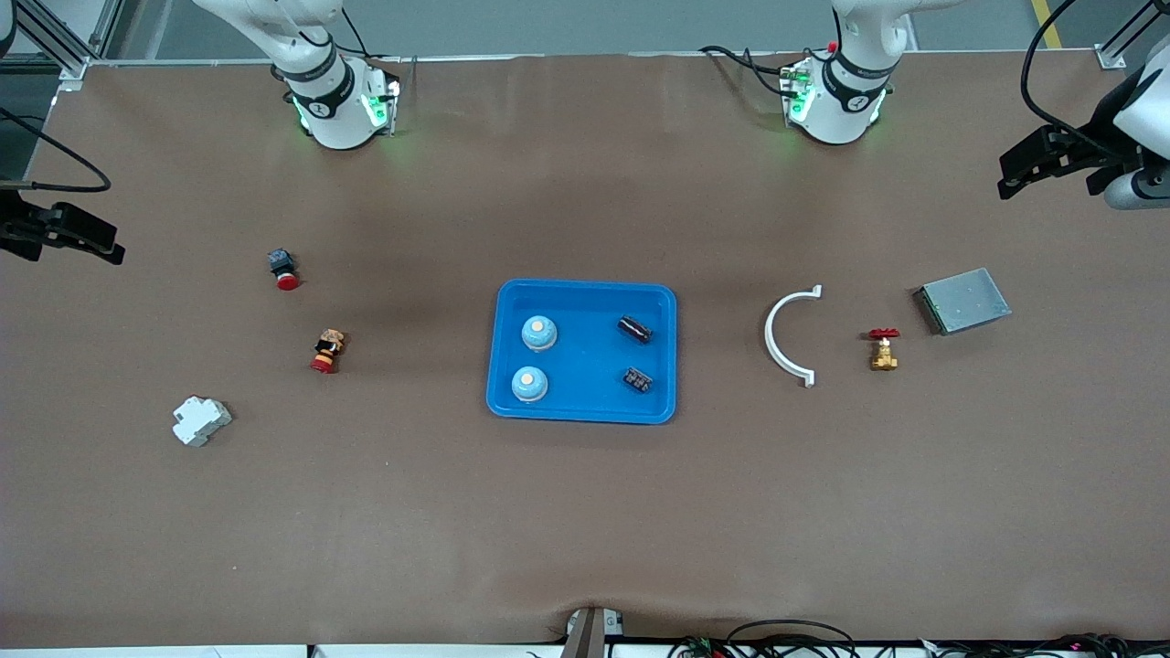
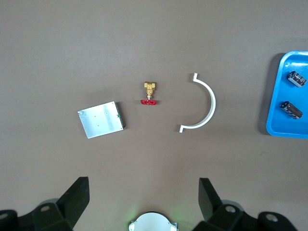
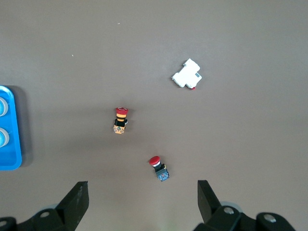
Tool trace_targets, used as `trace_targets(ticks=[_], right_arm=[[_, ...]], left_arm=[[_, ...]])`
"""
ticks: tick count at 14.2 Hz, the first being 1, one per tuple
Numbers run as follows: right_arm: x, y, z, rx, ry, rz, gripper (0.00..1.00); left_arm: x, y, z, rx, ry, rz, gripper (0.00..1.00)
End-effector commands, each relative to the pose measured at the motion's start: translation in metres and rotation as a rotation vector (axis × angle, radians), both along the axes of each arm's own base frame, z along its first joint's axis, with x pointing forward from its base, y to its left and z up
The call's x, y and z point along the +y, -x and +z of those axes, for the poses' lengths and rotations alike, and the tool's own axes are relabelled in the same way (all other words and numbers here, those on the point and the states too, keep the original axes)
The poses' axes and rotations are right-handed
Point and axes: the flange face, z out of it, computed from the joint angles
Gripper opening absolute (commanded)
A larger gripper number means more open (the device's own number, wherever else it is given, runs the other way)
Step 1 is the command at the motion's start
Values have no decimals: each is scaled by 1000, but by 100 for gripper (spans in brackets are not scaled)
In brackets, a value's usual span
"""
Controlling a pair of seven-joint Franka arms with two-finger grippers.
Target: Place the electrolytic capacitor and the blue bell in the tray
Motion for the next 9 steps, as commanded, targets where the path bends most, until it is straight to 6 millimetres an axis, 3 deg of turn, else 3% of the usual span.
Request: trace_targets(ticks=[1,9], right_arm=[[-4,-1,3,6,22,-4,100],[-10,-3,4,-18,-12,-23,100]], left_arm=[[1,7,7,-1,-6,-11,100],[1,6,7,-1,-3,-19,100]])
